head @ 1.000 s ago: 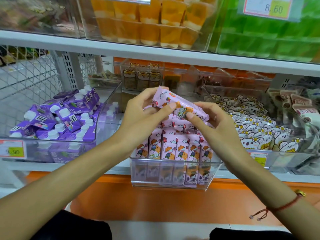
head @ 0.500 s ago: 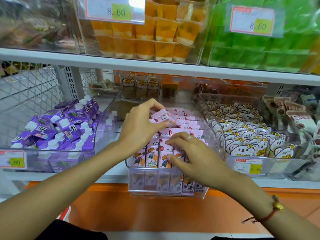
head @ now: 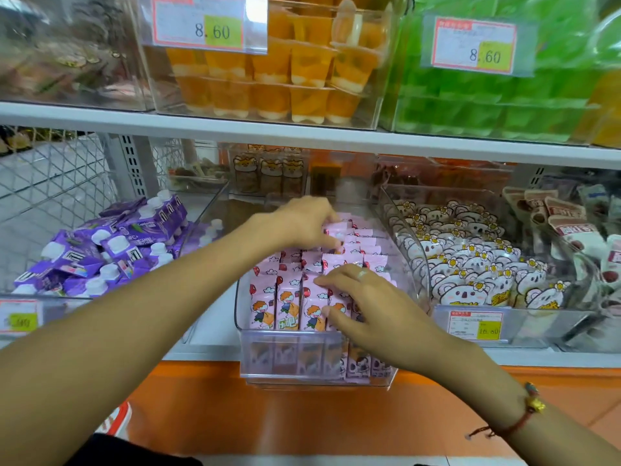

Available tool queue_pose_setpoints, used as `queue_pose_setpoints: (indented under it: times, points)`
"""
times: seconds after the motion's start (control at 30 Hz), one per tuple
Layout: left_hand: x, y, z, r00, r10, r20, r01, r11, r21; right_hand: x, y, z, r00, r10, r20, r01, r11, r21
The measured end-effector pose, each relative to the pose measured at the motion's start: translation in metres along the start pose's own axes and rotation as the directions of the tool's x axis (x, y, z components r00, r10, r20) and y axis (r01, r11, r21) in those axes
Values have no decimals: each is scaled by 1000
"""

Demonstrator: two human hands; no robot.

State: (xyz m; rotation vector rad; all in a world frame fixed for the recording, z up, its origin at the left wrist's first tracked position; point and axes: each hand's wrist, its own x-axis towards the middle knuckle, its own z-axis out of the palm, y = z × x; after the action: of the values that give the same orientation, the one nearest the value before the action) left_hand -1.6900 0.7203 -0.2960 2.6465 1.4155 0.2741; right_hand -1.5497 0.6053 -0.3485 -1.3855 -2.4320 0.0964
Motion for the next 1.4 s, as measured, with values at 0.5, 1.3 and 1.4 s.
queue_pose_setpoints:
  times: [0.5,1.3,1.4]
  points:
    - [-15,-12,17,985,125,-116,-113,988,106,-5,12,-9,999,0,-53,-14,964,-267]
    - [-91,30,4,668,-453,-590,-366,491,-791,4,-2,-21,917,299,-265,-95,807,582]
    - [-95,31,12,757,-430,-492,-322,410,-853,6,-9,-20,947,239,-214,-58,784,618]
